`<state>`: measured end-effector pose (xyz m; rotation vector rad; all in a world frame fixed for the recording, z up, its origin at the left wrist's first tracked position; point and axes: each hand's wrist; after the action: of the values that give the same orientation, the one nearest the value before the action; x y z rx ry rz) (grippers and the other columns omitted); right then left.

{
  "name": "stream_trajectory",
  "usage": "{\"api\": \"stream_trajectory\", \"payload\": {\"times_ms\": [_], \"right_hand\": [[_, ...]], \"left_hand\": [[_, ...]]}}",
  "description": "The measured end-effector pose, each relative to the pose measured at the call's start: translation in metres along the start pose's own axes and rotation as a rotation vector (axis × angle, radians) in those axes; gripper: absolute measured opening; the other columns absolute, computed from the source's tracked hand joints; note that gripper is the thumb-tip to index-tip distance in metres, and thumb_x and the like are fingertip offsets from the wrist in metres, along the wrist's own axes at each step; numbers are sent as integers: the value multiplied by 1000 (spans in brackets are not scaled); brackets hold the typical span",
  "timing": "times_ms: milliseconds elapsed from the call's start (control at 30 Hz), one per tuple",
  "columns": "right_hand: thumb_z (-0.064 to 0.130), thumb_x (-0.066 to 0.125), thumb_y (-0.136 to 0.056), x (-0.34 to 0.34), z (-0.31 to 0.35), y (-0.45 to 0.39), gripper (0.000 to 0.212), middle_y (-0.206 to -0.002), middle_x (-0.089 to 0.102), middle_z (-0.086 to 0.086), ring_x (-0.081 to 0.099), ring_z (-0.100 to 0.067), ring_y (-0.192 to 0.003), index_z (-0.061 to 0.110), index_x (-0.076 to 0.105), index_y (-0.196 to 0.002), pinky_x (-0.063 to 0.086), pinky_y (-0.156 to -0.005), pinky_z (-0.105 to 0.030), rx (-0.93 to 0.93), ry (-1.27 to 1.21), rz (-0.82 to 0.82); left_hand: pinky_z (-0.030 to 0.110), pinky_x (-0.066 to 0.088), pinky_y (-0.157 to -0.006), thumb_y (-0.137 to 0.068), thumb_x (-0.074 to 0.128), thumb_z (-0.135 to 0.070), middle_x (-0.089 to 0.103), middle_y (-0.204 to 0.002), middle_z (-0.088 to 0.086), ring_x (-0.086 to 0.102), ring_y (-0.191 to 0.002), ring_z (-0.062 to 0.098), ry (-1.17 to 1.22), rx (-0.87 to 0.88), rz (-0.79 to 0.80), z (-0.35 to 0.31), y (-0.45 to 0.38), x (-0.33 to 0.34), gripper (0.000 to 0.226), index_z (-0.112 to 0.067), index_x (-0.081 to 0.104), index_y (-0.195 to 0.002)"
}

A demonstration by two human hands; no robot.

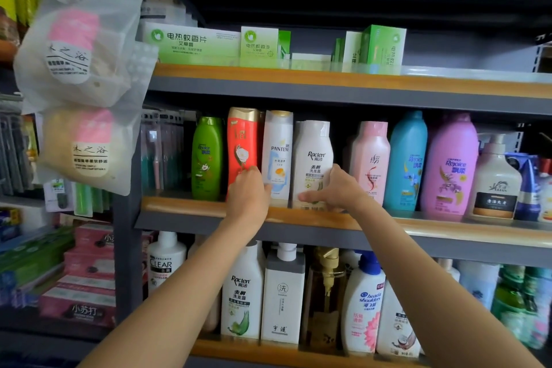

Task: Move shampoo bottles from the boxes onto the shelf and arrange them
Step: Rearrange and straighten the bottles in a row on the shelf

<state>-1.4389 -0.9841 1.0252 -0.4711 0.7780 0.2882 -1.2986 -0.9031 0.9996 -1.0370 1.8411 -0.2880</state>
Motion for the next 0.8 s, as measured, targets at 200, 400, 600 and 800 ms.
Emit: {"api": "stream_trajectory", "payload": {"times_ms": [200,400,600,800], "right_hand": [[37,80,-70,0,2,2,77,-103,53,-4,53,-21,-97,3,36,-123,45,-80,-32,8,7,-11],[36,78,-72,6,3,8,74,-119,56,-9,54,-26,-111,3,34,-121,46,-85,-35,-18,49,-73],[40,76,-73,11,2,7,75,-119,56,-8,55,-26,-110,5,33,-123,47,-85,-37,2,104,-104],[41,74,-75,7,4,7,74,-118,55,-10,54,-28,-111,1,33,-123,43,-78,-32,-4,159,-80]], "left_hand": [[37,48,-86,-88,62,-23,48,-124,13,56,-107,31,98,24,-64,-4,6,2,45,-2,40,-122],[33,47,-87,-83,69,-26,45,-127,15,52,-110,29,53,48,-84,-8,4,9,55,-2,37,-120],[35,46,-90,-85,66,-23,46,-127,15,52,-113,29,28,63,-73,-6,3,8,52,-2,37,-122],[36,47,-89,-84,67,-23,47,-124,15,52,-110,30,60,47,-45,-7,5,7,49,-1,40,-118]]}}
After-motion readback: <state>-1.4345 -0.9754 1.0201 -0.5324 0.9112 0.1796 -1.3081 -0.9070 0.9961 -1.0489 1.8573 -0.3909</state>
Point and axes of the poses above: each hand's wrist, its own y-axis away from the middle knuckle, its own x-axis out of the palm, z = x × y
